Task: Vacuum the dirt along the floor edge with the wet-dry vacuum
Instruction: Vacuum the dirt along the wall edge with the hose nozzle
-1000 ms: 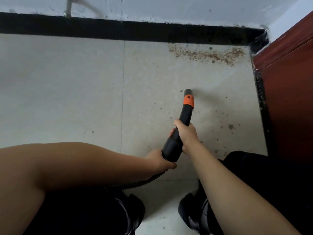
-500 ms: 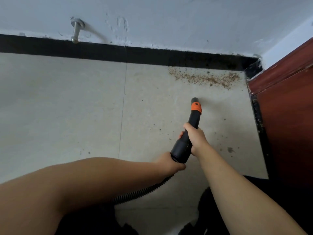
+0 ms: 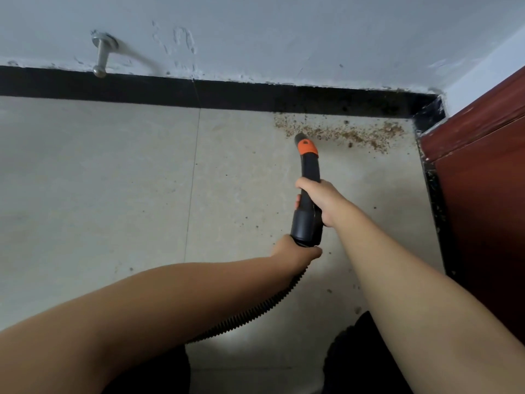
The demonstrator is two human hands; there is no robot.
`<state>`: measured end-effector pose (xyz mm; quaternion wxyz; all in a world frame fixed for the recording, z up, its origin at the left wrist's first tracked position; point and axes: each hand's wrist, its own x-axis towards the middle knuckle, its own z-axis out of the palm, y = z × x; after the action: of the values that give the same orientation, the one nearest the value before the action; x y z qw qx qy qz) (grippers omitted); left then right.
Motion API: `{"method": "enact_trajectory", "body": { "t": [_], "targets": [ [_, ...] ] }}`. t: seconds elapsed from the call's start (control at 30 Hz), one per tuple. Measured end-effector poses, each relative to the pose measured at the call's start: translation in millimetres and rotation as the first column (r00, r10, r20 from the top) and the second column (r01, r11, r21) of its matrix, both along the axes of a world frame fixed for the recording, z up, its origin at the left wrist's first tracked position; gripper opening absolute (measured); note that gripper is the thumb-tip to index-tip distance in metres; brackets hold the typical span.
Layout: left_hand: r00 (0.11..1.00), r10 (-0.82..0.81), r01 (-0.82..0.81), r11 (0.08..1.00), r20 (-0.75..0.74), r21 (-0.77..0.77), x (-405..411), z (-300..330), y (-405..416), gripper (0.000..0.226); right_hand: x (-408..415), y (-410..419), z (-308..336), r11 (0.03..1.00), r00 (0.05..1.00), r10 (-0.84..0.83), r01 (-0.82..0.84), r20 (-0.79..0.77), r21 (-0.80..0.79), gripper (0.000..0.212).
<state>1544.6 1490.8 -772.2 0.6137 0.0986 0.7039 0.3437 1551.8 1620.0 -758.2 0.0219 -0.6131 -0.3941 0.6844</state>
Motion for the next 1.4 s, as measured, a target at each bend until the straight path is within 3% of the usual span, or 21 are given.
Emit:
{"method": "enact_trajectory", "body": {
  "t": [0.2,0.37,0.47,0.67,1.07,1.23,1.4],
  "targets": [
    [0.999,-0.014,0.013,1.000,-0.031,-0.015,-27,2,-12,0.018,-22,-9,-1,0.998,0.997,0.043,-0.046,-0.062,-0.039,0.010],
    [0.952,-0.279,0.283,0.959,0.124,-0.012,-46,16,8,0.028,-4,8,-5,0.990,0.989,-0.142,0.142,-0.035,-0.017,0.012],
    [0.923,-0.364,0.364,0.931,0.125,0.025,-39,16,23,0.031,11,22,-6,0.980,0.980,-0.199,0.199,-0.001,0.011,0.011],
    [0.957,-0.274,0.278,0.960,-0.089,0.031,-23,5,41,0.028,9,45,1,0.981,0.981,-0.194,0.194,0.009,0.023,0.011],
    [0.989,-0.018,0.022,0.999,-0.149,0.025,-35,-7,7,0.018,-40,14,-1,0.999,0.998,0.045,-0.046,-0.050,-0.017,0.011],
    [0.986,-0.031,0.034,0.999,-0.161,0.014,-49,-3,10,0.018,-47,15,-1,1.000,0.998,-0.001,0.000,-0.063,-0.018,0.012],
    [0.976,-0.141,0.146,0.989,-0.164,0.017,-34,-4,30,0.023,-20,36,-3,0.993,0.993,-0.120,0.120,-0.004,0.017,0.012]
  ]
}}
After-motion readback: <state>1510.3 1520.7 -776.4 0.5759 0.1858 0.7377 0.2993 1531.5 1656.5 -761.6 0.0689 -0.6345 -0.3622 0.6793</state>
